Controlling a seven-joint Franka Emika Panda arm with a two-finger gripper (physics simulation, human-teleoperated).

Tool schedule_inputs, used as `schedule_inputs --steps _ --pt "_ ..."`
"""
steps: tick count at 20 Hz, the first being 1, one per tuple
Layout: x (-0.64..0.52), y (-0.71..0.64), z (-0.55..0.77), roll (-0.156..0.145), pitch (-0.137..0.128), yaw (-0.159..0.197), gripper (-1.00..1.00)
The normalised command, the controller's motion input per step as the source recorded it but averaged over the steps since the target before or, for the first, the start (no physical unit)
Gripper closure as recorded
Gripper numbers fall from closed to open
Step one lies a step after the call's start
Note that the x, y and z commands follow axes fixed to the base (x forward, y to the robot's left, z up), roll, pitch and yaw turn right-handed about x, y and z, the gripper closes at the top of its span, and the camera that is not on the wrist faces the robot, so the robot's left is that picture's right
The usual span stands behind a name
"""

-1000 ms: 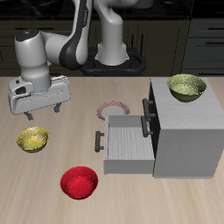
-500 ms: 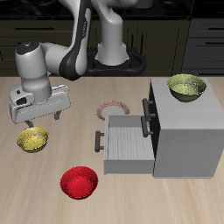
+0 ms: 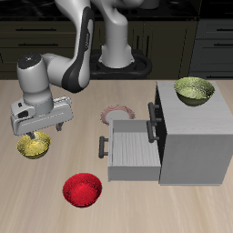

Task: Place the yellow bowl in the bottom drawer of the white cabinet and close the drawer

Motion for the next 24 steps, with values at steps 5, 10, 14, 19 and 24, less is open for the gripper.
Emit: schedule_inputs --steps 5,10,14,19,24 --pt "0.02 0.04 -0.23 0.005 0.036 -0.008 -1.0" --pt "0.01 0.04 -0.18 0.002 0.023 0.005 -1.0" --pt "0.02 0.02 -0.26 -0.001 0.039 -0.028 -1.0" --pt "-0.04 0.07 -0.1 0.039 0.008 -0.035 1.0" --pt "-0.06 0.03 0.1 0.005 0.002 -0.001 1.0"
